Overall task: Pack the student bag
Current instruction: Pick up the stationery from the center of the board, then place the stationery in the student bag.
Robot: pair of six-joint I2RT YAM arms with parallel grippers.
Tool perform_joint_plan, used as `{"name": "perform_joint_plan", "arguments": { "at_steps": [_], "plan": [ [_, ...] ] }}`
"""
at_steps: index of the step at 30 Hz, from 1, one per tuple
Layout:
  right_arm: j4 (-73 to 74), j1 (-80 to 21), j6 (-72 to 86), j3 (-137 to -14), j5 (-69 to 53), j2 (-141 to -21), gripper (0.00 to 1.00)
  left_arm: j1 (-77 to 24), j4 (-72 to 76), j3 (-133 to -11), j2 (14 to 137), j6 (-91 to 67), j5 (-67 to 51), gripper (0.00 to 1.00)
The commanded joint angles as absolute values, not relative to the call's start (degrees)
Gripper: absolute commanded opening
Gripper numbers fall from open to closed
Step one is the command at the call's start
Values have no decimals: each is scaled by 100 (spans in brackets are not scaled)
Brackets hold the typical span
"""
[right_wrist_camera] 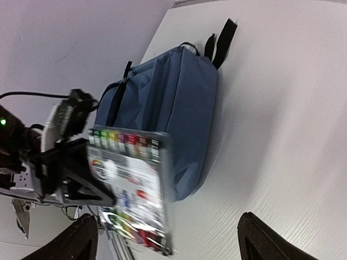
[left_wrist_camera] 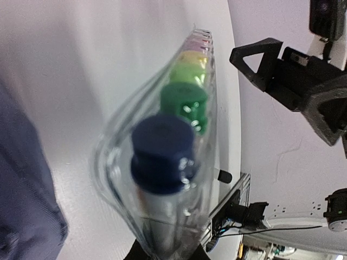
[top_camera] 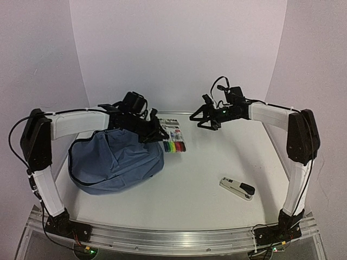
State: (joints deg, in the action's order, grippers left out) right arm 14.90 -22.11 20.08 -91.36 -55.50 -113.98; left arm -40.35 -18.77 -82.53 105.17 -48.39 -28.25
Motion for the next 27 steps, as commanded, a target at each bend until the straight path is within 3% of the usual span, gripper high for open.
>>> {"name": "perform_joint_plan", "arguments": {
  "at_steps": [1,9,19,23,27],
  "plan": [
    [1728,-2486,1860,-10104,-4858,-12135,89,-3606,-2599,-7925,9232,-4893,-1850,0],
    [2109,-3282,1905,-11797,-4321,-13443,84,-3168,-3805,-7542,8009,-5350,-413,0],
    [2294,-4040,1709,-12992,-3942,-14459,76,-3050,-4135,-6975,7293,-5821,-59,0],
    [2294,-4101,1680,-12889,-3734,-14504,55,-3041,-4243,-6994,7287,-5782,-54,0],
    [2337,-3996,1632,-12510,-3418,-14245,5,-3011,-4343,-7117,7560,-5629,-236,0]
  ]
}}
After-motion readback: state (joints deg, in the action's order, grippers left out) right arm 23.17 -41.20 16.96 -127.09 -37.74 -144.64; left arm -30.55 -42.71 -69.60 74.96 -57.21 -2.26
